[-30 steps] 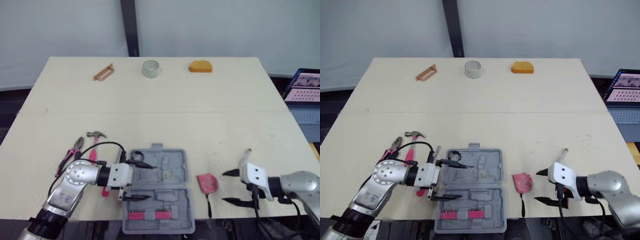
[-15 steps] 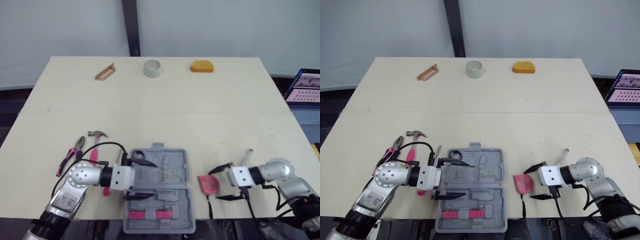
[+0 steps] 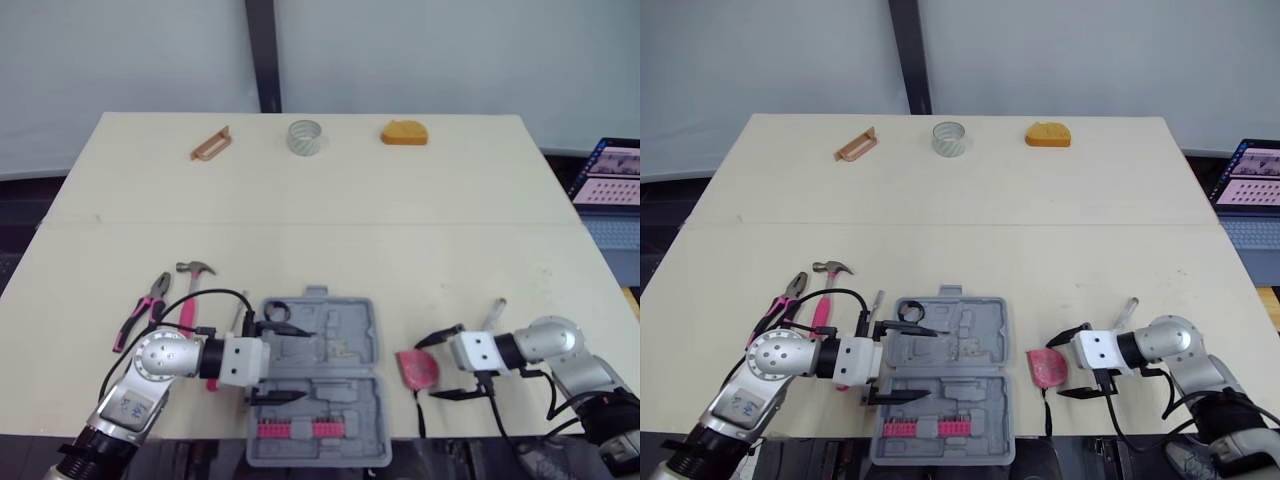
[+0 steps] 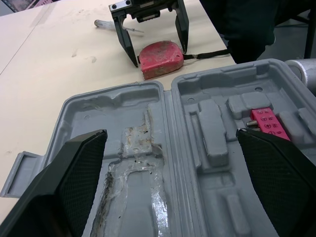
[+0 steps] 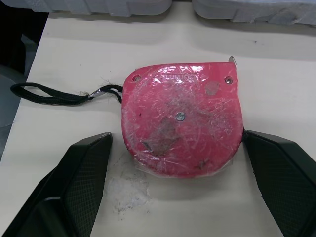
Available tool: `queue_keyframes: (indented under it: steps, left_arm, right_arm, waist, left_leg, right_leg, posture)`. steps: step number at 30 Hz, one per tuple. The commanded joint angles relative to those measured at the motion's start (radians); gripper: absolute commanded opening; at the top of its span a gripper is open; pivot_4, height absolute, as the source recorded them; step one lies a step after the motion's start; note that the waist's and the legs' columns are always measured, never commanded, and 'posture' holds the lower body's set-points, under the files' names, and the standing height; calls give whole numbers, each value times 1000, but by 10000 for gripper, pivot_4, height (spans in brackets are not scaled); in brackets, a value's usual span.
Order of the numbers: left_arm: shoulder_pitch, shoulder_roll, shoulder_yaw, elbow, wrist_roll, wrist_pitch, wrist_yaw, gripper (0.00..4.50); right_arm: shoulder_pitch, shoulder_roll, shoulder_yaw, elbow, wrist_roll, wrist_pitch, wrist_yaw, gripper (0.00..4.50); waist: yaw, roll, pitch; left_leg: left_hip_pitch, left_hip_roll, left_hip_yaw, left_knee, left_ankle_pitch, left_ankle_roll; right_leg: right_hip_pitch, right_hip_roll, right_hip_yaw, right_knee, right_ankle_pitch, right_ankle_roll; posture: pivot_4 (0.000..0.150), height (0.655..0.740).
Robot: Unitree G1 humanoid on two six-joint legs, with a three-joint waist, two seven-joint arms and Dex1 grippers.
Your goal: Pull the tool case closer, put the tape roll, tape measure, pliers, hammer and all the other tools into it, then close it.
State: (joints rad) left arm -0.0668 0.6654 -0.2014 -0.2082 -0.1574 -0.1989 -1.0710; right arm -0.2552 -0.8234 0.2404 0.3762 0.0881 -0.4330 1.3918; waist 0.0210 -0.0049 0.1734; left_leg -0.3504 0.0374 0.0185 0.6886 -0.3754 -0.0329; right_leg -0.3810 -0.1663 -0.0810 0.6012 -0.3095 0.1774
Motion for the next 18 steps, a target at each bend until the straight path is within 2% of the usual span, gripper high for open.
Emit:
queue_keyframes:
  steps: [1,10,12,14,15,18]
  left_arm:
    - [-2,0,-5,-29,-2,-8,4,45000]
    - [-6,-4,-9,-20,4,-10,10,45000]
    - [-5,-4,-10,-18,5,-12,11,45000]
    - [-4,-4,-10,-16,6,-14,12,45000]
    - [-3,-4,-10,-15,5,-14,13,45000]
    - [-3,-11,1,-9,-12,4,22,45000]
  right_arm:
    - [5,9,4,-27,4,21,0,44448]
    - [2,25,3,-24,-6,33,-6,44448]
    - [2,25,3,-26,-4,36,-5,39313]
    - [4,26,2,-28,-2,39,-5,31028]
    - [5,27,2,-31,0,42,-5,29140]
    - [8,25,1,-44,7,56,0,29143]
  waist:
    - [0,0,0]
    - [-1,0,0]
    - [-1,0,0]
    - [0,0,0]
    - [0,0,0]
    - [0,0,0]
  left_leg:
    - [0,0,0,0,0,0]
    - [0,0,0,0,0,0]
    - [0,0,0,0,0,0]
    - [0,0,0,0,0,0]
    - [0,0,0,0,0,0]
    - [0,0,0,0,0,0]
  right_leg:
    - [0,0,0,0,0,0]
    - [0,0,0,0,0,0]
    - [0,0,0,0,0,0]
    - [0,0,0,0,0,0]
    - [0,0,0,0,0,0]
    - [0,0,0,0,0,0]
  posture:
    - [1500,7400]
    - [1500,7400]
    - [1500,7400]
    - [1500,7400]
    - [1500,7400]
    - [1500,7400]
